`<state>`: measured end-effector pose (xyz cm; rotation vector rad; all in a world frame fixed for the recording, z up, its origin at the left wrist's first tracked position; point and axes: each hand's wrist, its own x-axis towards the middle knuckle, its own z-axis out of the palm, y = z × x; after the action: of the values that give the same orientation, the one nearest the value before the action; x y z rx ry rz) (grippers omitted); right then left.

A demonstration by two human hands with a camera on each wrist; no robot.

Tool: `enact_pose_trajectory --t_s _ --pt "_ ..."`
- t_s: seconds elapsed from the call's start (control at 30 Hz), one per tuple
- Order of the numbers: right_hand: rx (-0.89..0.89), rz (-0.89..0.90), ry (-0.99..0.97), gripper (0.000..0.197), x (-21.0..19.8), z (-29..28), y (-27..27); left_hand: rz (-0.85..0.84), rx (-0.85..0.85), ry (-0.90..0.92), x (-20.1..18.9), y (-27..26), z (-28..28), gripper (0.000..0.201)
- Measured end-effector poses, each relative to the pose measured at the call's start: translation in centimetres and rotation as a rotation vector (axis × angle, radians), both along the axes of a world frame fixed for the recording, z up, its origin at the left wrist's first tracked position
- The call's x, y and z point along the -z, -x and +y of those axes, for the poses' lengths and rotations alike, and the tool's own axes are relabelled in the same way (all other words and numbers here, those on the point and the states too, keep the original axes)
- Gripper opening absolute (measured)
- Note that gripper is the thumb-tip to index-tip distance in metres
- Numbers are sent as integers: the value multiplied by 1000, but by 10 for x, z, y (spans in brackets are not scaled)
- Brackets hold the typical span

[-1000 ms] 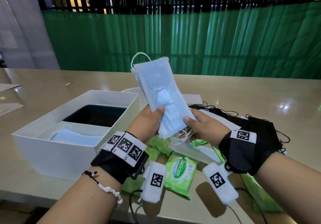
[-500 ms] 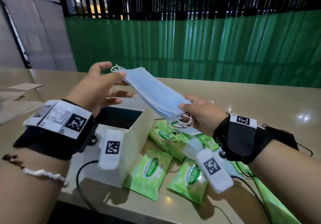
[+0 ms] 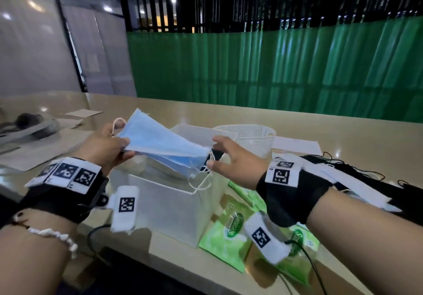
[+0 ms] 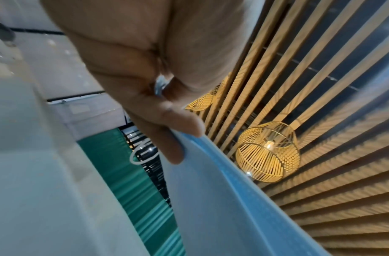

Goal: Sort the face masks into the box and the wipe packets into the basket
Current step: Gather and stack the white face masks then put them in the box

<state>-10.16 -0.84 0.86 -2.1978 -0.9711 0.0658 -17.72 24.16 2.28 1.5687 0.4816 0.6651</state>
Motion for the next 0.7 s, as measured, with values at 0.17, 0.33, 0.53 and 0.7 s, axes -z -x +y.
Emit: enact_pose_trajectory --t_s 0.17,0.33,0.53,0.7 --pt "-261 -239 474 50 14 7 18 127 -88 -83 18 1 25 40" --pt "-286 -377 660 44 19 18 17 270 -34 -258 21 -1 26 38" --pt "-300 -356 610 38 25 18 13 249 105 -312 3 -13 16 52" --pt "-294 -334 562 35 29 19 10 240 127 -322 -2 -15 17 63"
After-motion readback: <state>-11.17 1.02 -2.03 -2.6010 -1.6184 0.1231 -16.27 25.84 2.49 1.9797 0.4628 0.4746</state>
